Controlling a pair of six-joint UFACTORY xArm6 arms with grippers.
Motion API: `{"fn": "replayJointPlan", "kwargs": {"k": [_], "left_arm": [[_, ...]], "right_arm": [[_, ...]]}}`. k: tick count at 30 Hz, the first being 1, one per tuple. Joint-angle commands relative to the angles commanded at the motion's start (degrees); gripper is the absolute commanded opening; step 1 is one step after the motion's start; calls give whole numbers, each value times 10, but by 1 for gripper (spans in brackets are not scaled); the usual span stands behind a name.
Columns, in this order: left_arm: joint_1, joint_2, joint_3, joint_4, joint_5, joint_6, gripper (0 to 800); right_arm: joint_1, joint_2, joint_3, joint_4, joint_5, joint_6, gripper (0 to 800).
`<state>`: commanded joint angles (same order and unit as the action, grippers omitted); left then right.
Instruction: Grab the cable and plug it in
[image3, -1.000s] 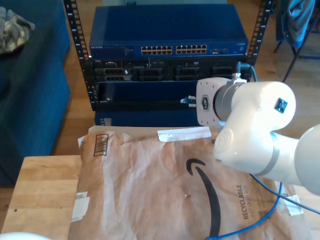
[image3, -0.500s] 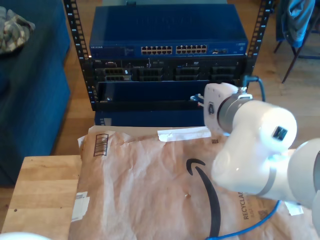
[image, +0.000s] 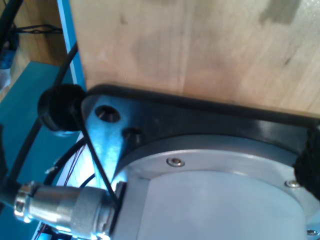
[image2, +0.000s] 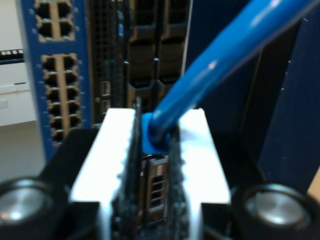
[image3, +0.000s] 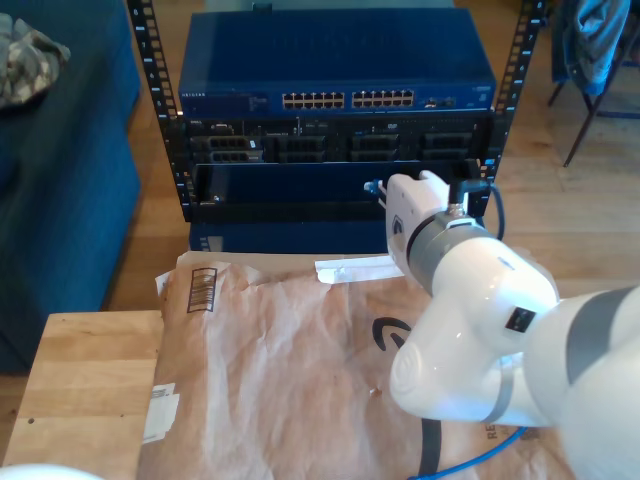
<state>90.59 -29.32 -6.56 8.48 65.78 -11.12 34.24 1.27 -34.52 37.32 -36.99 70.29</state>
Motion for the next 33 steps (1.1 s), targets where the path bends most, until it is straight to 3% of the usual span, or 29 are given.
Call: {"fn": "replayJointPlan", "kwargs": {"k": [3,6,17,20,28,33], "left_arm": [[0,0,0,0,-1,0,800],[0,0,0,0,0,0,800],[0,-1,0,0,0,0,800],[0,0,0,0,0,0,800],[0,0,0,0,0,0,800],[0,0,0,0,0,0,800]], "right_arm": [[-3,55,-43,0,-23,-1,0],[-2,62,-65,-1,-39,-2,0],[-4,93,-40,4,-185,18,0],[-3,118,-61,4,-200,61,0],[-4,203,-138,4,-256,68,0],[-2,213,-142,4,-289,77,0]]}}
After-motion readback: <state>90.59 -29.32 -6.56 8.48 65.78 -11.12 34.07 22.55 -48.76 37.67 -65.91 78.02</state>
